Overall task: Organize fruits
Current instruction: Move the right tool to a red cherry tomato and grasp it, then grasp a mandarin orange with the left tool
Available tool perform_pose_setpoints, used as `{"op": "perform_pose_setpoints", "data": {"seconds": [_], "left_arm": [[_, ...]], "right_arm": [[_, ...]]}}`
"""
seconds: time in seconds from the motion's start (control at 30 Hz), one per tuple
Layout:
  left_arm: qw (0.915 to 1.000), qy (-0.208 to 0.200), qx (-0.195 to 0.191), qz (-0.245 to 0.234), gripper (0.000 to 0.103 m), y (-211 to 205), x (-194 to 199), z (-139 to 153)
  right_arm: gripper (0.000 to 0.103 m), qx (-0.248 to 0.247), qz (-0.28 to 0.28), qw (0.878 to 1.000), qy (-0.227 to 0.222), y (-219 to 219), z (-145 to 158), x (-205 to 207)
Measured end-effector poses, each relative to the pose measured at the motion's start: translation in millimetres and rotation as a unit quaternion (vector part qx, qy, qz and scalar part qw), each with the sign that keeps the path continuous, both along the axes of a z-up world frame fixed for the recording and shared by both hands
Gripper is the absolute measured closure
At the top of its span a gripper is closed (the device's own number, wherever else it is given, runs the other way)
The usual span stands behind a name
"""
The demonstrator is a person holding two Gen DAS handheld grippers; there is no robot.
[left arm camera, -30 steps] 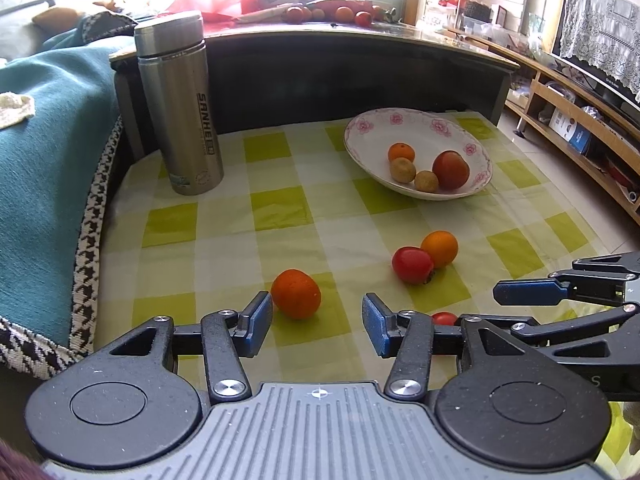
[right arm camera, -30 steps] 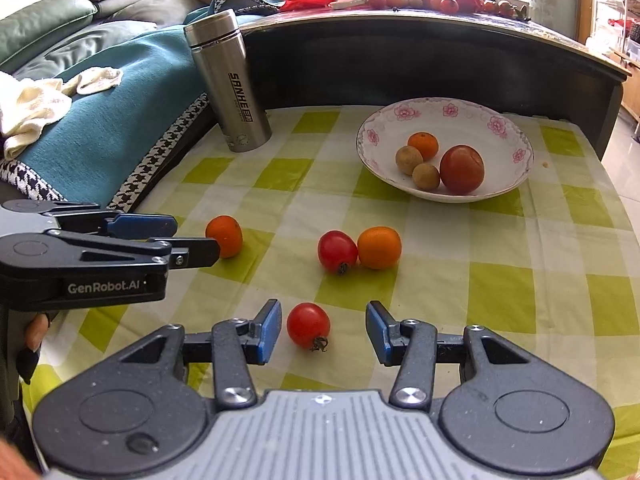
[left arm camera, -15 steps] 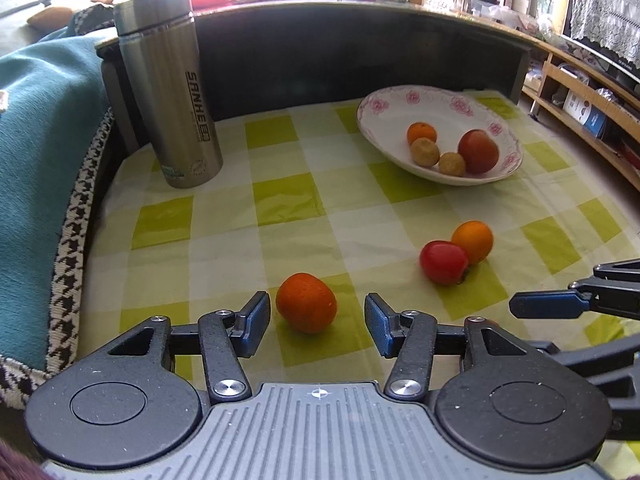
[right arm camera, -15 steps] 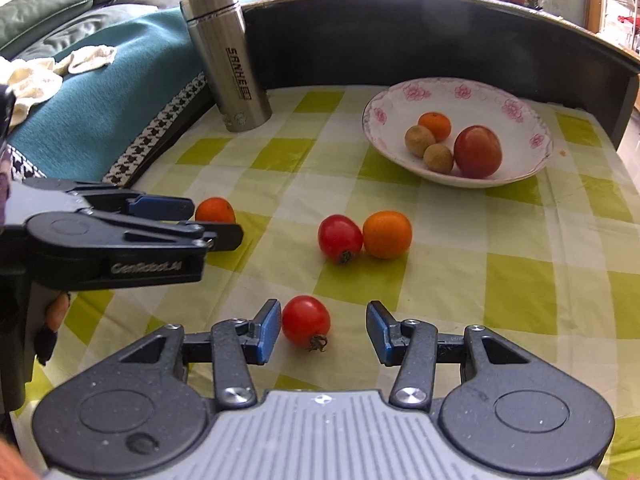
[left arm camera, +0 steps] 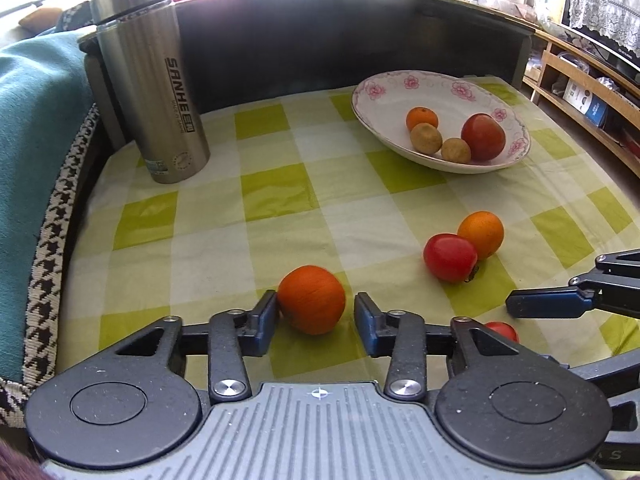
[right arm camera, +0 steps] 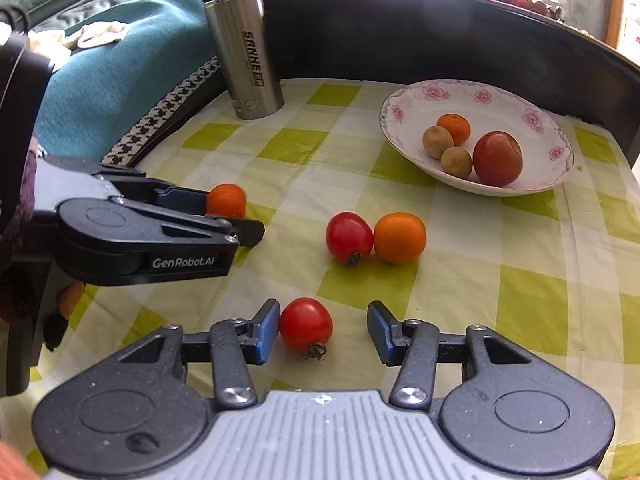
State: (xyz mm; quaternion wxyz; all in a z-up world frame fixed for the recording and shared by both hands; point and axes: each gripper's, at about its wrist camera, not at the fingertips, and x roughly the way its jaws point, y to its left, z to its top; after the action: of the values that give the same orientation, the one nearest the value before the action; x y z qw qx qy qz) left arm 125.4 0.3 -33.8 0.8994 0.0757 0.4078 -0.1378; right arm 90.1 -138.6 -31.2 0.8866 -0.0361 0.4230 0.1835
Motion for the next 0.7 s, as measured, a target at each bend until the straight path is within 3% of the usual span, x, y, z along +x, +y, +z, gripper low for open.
{"op": "perform_pose_setpoints", "data": {"seconds": [0.13, 0.27, 0.57, 0.7], "left_arm": [[0.9997, 0.001, -0.001, -0.023, 0.061, -6, -4, 0], [0.9991, -0.006, 0.008, -0.042, 0.063, -14, -7, -2], [0.9996, -0.012, -0.001, -0.024, 0.048, -13, 4, -4], [0.9995, -0.016, -0.002, -0.026, 0.046, -14, 5, -4]], "right_arm": [[0.069, -0.005, 0.007, 1.000, 0.000, 2, 0, -6], [0.069, 0.000, 0.001, 1.000, 0.003, -3, 0, -8], [0.069, 0.019, -0.007, 1.000, 0.008, -11, 0, -7], [0.069, 0.020, -0.006, 1.000, 0.007, -12, 0, -7]]}}
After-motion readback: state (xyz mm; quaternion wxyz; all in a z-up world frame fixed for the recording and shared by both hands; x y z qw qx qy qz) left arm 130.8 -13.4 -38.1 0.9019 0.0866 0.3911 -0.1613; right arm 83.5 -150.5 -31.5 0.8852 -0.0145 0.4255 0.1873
